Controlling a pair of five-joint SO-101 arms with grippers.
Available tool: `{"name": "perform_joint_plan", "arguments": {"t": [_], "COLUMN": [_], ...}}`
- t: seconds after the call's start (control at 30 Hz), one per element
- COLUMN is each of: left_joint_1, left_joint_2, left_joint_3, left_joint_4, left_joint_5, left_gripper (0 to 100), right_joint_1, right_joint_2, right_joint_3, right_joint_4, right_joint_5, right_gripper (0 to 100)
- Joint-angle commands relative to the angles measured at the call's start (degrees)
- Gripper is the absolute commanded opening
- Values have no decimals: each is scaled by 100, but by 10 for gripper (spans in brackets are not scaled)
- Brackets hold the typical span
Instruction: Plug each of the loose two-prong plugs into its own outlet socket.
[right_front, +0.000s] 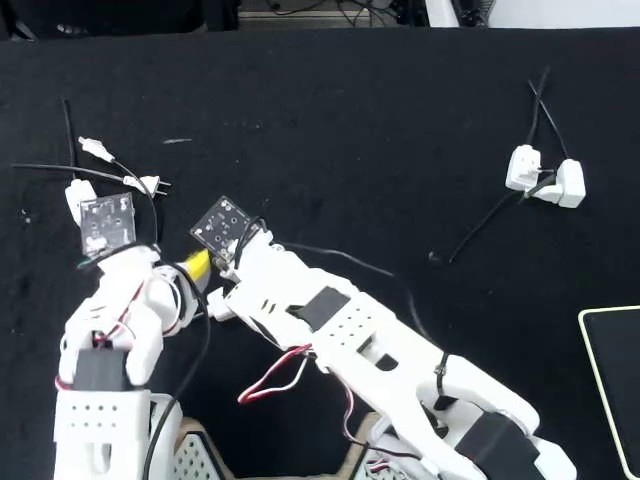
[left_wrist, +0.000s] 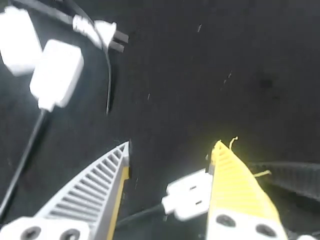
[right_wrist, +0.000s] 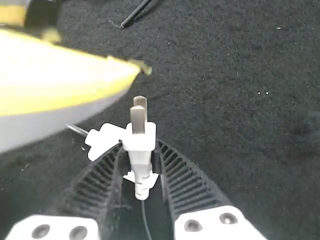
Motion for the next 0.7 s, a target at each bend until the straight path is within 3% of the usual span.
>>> {"name": "perform_joint_plan", "arguments": {"t": [0.0, 0.17, 0.67], "left_joint_1": [66, 189, 321], "left_joint_2": [-923, -2040, -1477], "left_joint_3": [110, 532, 602], "left_joint_4": [-62, 229, 220], "left_joint_5": [26, -325, -536], "left_gripper": [263, 263, 263], "right_joint_1": [-220, -492, -484], "right_joint_2": [-242, -259, -514], "right_joint_3": [-22, 31, 48], "right_joint_4": [-149, -158, -70], "right_joint_5": [-53, -53, -62], "right_gripper": [10, 10, 10]}}
